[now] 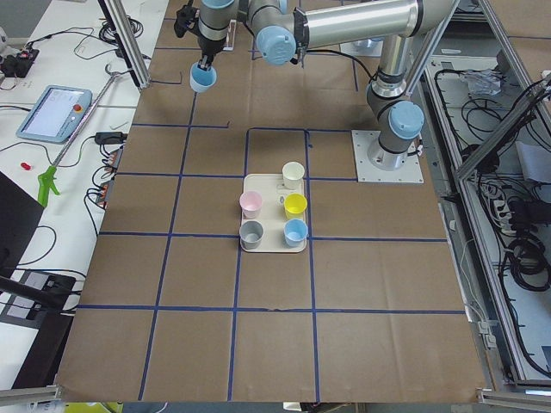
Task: Transfer IKEA cup to right arm and place on rack
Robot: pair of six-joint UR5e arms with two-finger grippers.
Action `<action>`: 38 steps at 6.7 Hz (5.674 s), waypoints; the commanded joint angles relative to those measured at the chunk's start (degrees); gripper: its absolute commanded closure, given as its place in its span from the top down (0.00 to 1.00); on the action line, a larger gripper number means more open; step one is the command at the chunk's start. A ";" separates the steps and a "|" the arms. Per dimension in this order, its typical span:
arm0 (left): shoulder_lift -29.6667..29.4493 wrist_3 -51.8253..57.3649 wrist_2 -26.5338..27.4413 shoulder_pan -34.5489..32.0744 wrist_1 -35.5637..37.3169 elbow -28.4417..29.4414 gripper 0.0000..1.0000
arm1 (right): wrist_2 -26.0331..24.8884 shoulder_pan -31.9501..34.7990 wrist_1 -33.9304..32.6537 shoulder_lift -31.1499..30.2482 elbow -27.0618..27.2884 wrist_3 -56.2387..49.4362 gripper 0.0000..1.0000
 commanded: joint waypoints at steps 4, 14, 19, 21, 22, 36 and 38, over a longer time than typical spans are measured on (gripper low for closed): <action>3.36 -7.40 -21.71 -8.51 49.92 -25.40 0.00 | -0.23 0.34 0.50 1.53 0.03 4.73 1.00; 5.21 -17.45 -24.37 -14.75 76.23 -42.60 0.01 | -7.97 6.74 0.59 9.42 -6.72 16.44 0.99; 5.30 -18.50 -24.37 -14.85 76.23 -42.60 0.01 | -11.22 9.91 0.67 13.56 -12.26 19.36 0.99; 5.30 -18.95 -24.28 -14.85 76.23 -42.51 0.01 | -13.06 11.50 0.67 13.92 -12.71 20.41 0.99; 5.21 -19.03 -24.28 -14.85 76.23 -42.51 0.01 | -13.15 11.59 0.67 13.92 -12.71 20.42 0.99; 9.25 -25.80 -20.17 -4.23 75.02 -44.45 0.98 | -16.56 4.58 -0.82 16.21 -16.48 0.01 0.30; 8.82 -27.72 -6.04 -4.83 62.50 -37.98 0.98 | -21.57 1.15 -1.87 16.12 -17.98 -13.63 0.16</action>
